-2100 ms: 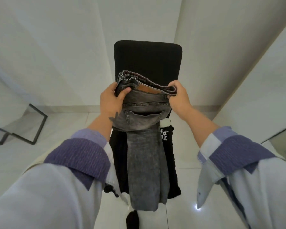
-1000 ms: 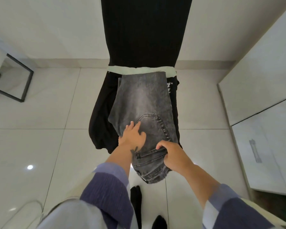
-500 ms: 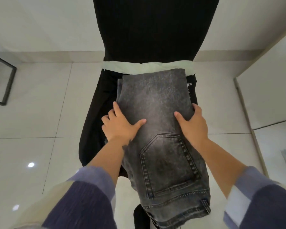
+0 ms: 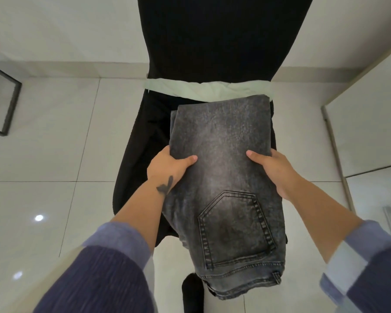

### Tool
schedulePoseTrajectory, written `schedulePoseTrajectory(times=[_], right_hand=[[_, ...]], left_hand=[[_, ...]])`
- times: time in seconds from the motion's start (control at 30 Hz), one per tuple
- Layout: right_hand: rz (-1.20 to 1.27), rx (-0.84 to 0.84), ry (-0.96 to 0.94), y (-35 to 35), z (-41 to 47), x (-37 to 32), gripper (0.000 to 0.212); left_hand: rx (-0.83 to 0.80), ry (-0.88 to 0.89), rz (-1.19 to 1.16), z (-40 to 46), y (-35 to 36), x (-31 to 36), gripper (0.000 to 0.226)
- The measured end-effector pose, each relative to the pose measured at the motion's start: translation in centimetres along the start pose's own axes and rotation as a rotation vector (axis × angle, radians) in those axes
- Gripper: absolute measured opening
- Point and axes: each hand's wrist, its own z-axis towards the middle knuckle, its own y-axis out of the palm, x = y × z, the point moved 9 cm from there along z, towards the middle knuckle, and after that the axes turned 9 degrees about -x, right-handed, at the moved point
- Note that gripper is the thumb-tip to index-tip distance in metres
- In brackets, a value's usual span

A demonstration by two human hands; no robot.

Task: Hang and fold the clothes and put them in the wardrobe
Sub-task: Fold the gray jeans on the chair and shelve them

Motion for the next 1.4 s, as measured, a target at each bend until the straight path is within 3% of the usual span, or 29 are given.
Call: schedulePoseTrajectory(times=[0.17, 0.37, 0.47, 0.67, 0.93, 1.1, 1.23, 1.4], right_hand=[[0.050, -0.021, -0.003, -0.1, -2.5, 1.4, 0.050], [0.080, -0.063, 0.006, -0.8, -7.3, 2.7, 0.041], [0.111, -0.085, -0.012, -1.7, -10.4, 2.6, 0.032], [0.140, -0.055, -0.144, -3.0, -14.9, -2.2, 0.033], [0.109, 0.025, -0.579, -4.7, -20.5, -20.4, 0.040], [0.103, 0.076, -0.785, -4.7, -23.5, -27.8, 0.039], [0.095, 0.125, -0.799, -4.3, -22.0, -26.1, 0.035], [-0.012, 0.225, -0.747, -3.5, -17.6, -16.9, 0.043]], left_hand=[[-0.164, -0.147, -0.171, -2.9, 2.3, -1.4, 0.081], [-0.401, -0.353, -0.309, -8.5, 3.6, -2.8, 0.072], [-0.474, -0.350, -0.341, -11.5, 4.2, -1.6, 0.070], [-0.290, -0.084, -0.339, -15.2, 0.9, 5.0, 0.072], [0.046, 0.399, -0.362, -20.9, -9.0, 21.9, 0.055], [0.154, 0.577, -0.343, -23.6, -13.2, 28.5, 0.055], [0.177, 0.583, -0.356, -21.9, -12.6, 26.8, 0.048], [0.169, 0.445, -0.341, -17.3, -8.4, 18.1, 0.050]])
